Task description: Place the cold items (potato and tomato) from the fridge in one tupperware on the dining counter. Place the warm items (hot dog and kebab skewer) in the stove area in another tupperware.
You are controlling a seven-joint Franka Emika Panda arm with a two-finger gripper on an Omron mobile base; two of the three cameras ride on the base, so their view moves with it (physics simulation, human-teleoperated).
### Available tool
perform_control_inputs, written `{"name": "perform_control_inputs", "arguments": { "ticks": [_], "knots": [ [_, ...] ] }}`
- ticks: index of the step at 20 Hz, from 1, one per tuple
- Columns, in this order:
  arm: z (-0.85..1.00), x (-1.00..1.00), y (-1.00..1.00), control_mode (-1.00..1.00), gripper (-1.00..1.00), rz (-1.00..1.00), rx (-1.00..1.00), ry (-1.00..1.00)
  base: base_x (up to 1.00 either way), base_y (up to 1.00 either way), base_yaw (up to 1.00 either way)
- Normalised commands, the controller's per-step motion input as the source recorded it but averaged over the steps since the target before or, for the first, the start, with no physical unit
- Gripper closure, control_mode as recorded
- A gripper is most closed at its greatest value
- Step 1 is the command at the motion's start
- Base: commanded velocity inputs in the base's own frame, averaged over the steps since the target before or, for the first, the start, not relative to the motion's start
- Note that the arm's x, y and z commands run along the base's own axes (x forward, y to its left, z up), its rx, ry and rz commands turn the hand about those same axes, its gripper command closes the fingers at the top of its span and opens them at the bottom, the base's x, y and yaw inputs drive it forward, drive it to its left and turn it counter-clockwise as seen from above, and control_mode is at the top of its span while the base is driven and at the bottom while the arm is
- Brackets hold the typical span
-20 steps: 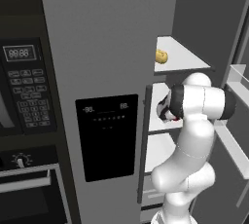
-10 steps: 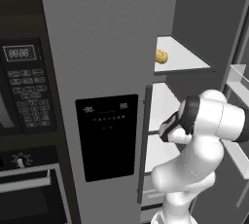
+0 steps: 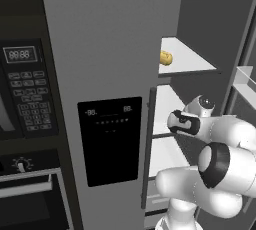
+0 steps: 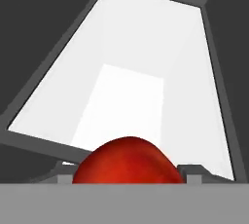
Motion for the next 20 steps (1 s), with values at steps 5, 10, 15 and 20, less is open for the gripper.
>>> {"name": "perform_control_inputs", "arguments": {
  "ticks": [5, 10, 15, 20],
  "knots": [
    [0.63, -0.11, 0.26, -1.0, 1.0, -0.05, 0.2, 0.27, 0.0, 0.0, 0.0],
    [0.1, -0.65, 0.17, -1.0, 1.0, -0.24, 0.0, 0.0, 0.0, 0.0, 0.0],
    [0.18, -0.64, 0.31, -1.0, 1.0, -0.28, 0.0, -0.01, 0.0, 0.0, 0.0],
    [0.35, -0.74, 0.2, -1.0, 1.0, -0.13, -0.02, -0.01, 0.0, 0.0, 0.0]
  ]
}}
